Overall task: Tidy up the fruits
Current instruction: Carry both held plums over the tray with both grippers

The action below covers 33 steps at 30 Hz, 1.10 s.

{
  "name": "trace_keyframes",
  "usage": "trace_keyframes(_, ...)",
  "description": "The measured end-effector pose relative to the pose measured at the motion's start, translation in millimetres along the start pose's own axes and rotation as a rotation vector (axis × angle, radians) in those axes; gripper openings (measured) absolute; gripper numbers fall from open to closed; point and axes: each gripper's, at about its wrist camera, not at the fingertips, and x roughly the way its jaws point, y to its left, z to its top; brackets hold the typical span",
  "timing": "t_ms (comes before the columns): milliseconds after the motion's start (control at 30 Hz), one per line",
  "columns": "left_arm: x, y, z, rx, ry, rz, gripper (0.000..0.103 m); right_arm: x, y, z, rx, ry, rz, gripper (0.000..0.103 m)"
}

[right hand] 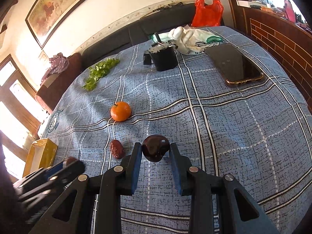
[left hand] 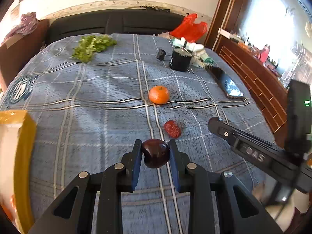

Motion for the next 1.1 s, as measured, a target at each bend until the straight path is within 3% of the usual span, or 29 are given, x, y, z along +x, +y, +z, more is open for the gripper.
trace_keyframes(367,-81,58,-33,-0.137,-0.085,0.056,0.026,-17,38,-11,-0.149,-0.096,0.019,0.031)
trace_keyframes(633,-147,130,-70,-0.274,-0.16,0.139,0.026,-12,69,-24,-0.246,-0.087,-0.032,0.031)
trace_keyframes(833,-188,190,-98,-0.396,-0.204,0.184,0.026,-28,112,-40,-0.277,-0.059,0.06,0.031)
trace_keyframes(1100,-207,241,-133,-0.511,-0.211,0.201,0.026,-30,212,-74,-0.411,0.024,0.204,0.032)
